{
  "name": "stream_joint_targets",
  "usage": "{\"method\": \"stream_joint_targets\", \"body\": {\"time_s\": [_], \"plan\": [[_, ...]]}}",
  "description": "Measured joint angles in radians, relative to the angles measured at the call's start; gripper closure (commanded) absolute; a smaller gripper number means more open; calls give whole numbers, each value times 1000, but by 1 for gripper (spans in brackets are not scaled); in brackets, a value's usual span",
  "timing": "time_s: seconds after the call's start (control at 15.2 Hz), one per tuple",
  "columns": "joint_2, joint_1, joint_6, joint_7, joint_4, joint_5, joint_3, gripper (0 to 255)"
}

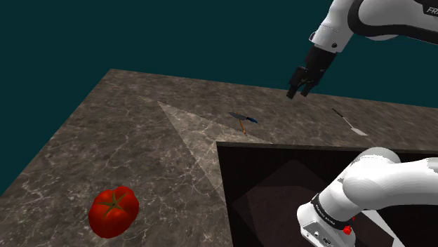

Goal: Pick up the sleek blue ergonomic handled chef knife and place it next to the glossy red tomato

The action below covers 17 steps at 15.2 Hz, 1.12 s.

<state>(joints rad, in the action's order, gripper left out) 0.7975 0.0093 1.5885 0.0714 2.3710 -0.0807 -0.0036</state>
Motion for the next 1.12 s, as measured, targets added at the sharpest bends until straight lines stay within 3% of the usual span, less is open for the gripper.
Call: {"method": "stream_joint_targets", "body": {"time_s": [0.13,0.53,1.12], "plan": [[-9,4,13,-20,6,6,-6,0],[-115,48,178,-276,76,81,-93,0],[-406,125,453,-675,62,147,-208,0]]}}
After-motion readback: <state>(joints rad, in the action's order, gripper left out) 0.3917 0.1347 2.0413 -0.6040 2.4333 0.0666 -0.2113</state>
